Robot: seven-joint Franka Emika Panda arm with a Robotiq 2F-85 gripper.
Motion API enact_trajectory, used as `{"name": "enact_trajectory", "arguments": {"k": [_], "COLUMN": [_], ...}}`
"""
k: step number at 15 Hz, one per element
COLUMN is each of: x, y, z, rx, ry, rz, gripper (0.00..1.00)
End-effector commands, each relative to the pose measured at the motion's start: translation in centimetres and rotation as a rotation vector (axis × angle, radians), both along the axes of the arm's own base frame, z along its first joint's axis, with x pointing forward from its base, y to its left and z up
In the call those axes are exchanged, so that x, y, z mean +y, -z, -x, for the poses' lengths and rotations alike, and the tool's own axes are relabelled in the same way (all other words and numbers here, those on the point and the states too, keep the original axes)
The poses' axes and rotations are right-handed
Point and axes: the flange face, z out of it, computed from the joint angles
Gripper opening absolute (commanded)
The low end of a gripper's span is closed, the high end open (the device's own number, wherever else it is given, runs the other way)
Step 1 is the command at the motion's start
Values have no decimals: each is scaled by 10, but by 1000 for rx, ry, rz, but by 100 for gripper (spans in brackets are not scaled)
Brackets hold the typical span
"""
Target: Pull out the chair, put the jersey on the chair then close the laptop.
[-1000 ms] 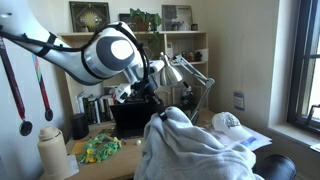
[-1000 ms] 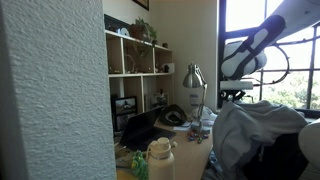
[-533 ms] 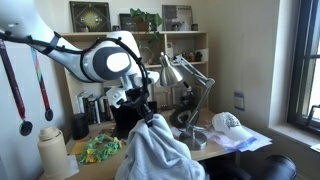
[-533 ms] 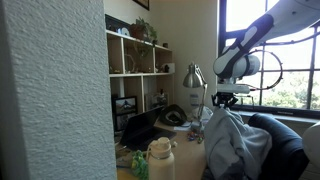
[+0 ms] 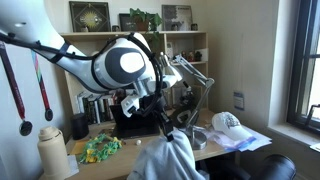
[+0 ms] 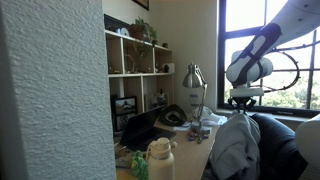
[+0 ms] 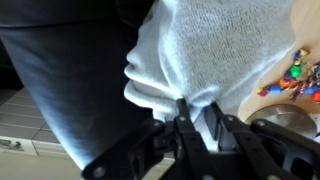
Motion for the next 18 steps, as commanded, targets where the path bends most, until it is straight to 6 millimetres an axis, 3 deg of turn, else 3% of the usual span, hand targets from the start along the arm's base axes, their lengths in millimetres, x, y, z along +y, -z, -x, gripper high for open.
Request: {"name": "enact_trajectory", "arguments": {"k": [1, 7, 14, 18], "x": [-6, 19, 57, 96], "y": [4, 2, -11, -25], "z": [-1, -10, -18, -30], "rx": [-15, -31, -58, -110], "ry": [38, -17, -109, -257], "rz": [58, 85, 20, -30], "gripper": [55, 99, 100, 100]}}
